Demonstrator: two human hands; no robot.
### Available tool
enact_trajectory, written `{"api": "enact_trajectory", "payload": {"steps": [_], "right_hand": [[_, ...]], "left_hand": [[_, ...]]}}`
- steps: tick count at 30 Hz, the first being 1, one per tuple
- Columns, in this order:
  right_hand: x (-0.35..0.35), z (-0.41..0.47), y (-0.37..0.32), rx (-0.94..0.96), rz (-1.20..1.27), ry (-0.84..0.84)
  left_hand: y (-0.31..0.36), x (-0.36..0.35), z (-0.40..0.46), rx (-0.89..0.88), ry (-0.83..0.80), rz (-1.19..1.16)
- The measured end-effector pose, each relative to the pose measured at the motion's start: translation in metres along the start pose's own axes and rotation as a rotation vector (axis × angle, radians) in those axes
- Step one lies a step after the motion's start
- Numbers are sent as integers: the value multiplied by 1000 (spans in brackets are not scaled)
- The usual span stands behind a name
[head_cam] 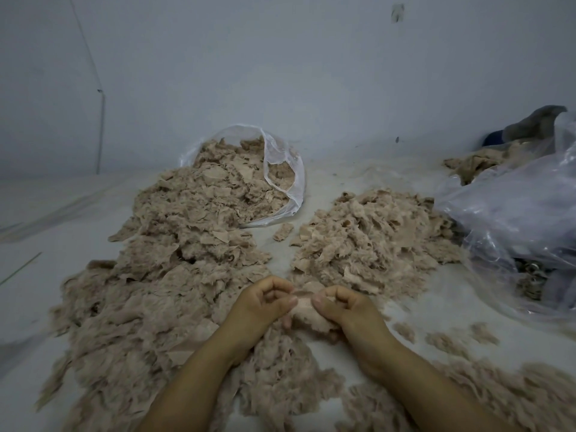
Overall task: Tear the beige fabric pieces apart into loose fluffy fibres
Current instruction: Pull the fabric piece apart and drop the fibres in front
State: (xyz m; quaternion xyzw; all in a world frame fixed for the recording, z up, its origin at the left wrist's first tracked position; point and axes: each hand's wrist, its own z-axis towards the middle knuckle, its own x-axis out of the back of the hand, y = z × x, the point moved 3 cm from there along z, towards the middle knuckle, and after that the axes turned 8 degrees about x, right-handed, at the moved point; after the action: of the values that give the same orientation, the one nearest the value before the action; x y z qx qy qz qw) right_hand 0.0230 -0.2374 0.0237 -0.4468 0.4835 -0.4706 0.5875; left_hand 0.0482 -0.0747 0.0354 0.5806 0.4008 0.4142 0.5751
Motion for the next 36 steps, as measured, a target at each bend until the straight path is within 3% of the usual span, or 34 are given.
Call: {"api": "enact_trajectory", "payload": {"steps": [4,10,16,20,25,30,31,33,36], "right_hand": [[-5,-3,-2,29,-28,-73],[5,3,-6,64,13,151],[1,-1,-8,35,135,101],[-4,0,-4,14,135,152],[9,3,-6,4,79,224],[15,26,-33,13,547,289],[15,27,-35,-6,543,281],[10,18,-25,-73,309,194],[-1,-6,-5,-129,-211,-82]], "left_hand": [[-1,1,0,15,-14,5],[1,19,3,-9,248,-70],[1,-1,-4,72,38,107],[-2,-14,0,7,63,215],[5,7,-1,-11,217,74],[12,15,-13,95,-181,340],[13,18,-16,125,-264,437],[11,21,-19,136,-353,622],[8,16,-16,88,-273,674]]}}
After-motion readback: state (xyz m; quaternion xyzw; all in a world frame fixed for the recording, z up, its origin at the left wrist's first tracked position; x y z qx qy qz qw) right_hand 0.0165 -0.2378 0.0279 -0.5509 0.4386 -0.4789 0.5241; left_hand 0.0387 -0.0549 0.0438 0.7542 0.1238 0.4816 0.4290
